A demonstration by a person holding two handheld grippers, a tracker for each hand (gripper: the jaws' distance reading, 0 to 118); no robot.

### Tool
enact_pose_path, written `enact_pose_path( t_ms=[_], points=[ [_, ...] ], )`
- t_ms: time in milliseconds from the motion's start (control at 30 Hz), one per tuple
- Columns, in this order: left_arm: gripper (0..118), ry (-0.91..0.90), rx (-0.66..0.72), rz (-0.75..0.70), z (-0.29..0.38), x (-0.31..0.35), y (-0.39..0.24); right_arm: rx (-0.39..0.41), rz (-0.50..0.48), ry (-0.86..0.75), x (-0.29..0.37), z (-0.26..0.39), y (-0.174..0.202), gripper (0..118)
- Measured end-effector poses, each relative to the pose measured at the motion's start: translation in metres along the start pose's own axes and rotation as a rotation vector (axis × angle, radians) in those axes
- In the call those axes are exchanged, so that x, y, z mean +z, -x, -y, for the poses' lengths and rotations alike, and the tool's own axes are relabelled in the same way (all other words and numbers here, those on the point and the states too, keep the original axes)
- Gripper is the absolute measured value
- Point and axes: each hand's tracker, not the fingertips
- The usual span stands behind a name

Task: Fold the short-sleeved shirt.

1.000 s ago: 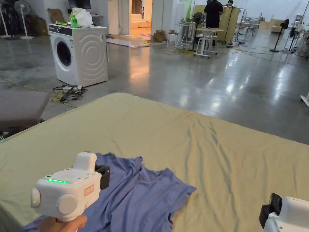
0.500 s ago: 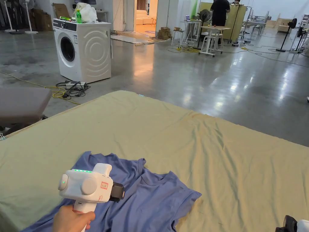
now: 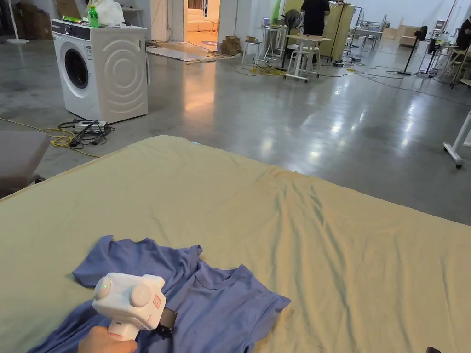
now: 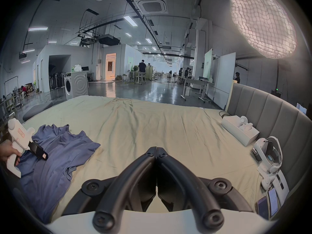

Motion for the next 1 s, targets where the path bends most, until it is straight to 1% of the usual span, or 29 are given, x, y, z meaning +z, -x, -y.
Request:
enact_pose_path(
  t_ms=[33, 67, 100, 200, 233, 333, 467, 500, 533, 567, 600, 633, 667, 733, 800, 1000],
  points=[
    [71, -0.046, -0.022, -0.016, 0.004, 0.001, -0.004, -0.001, 0.000, 0.001, 0.000, 0.000, 0.000, 0],
    [71, -0.045, -0.006, -0.025, 0.007, 0.003, -0.007, -0.002, 0.001, 0.002, 0.000, 0.000, 0.000, 0],
    [71, -0.079, -0.019, -0.071, 0.004, 0.003, -0.010, -0.003, 0.002, 0.002, 0.000, 0.000, -0.001, 0],
    [71, -0.073, -0.024, -0.089, 0.005, 0.002, -0.015, 0.003, 0.004, 0.000, 0.001, 0.000, -0.002, 0],
    [71, -0.117, -0.035, -0.120, 0.000, 0.003, -0.012, 0.006, 0.004, 0.000, 0.001, 0.000, -0.002, 0],
    [70, -0.102, -0.037, -0.123, -0.002, 0.005, -0.012, 0.003, 0.006, -0.003, 0.004, -0.001, -0.003, 0],
    [56, -0.107, -0.047, -0.114, 0.000, 0.006, -0.017, 0.007, 0.011, 0.003, 0.004, 0.001, -0.005, 0],
    [48, -0.102, -0.049, -0.109, 0.002, 0.006, -0.019, 0.006, 0.012, 0.006, 0.004, 0.001, -0.006, 0],
    [37, -0.104, -0.054, -0.111, 0.003, 0.007, -0.021, 0.005, 0.012, 0.007, 0.005, 0.002, -0.006, 0],
    [23, -0.107, -0.059, -0.116, 0.004, 0.009, -0.023, 0.004, 0.012, 0.009, 0.006, 0.002, -0.007, 0],
    [15, -0.108, -0.063, -0.115, 0.005, 0.009, -0.024, 0.004, 0.012, 0.010, 0.006, 0.002, -0.007, 0],
    [14, -0.091, -0.067, -0.104, 0.008, 0.008, -0.024, 0.004, 0.014, 0.011, 0.007, 0.003, -0.007, 0],
    [7, -0.099, -0.075, -0.107, 0.009, 0.009, -0.023, 0.004, 0.014, 0.012, 0.006, 0.004, -0.008, 0],
    [6, -0.111, -0.053, -0.084, 0.009, 0.014, -0.018, 0.001, 0.015, 0.014, 0.007, 0.005, -0.009, 0],
    [5, -0.142, 0.016, -0.033, 0.012, 0.022, -0.014, -0.005, 0.016, 0.013, 0.009, 0.005, -0.012, 0],
    [5, -0.329, -0.030, 0.031, 0.015, 0.071, -0.017, -0.013, 0.020, -0.005, 0.015, 0.001, -0.019, 0]
  ],
)
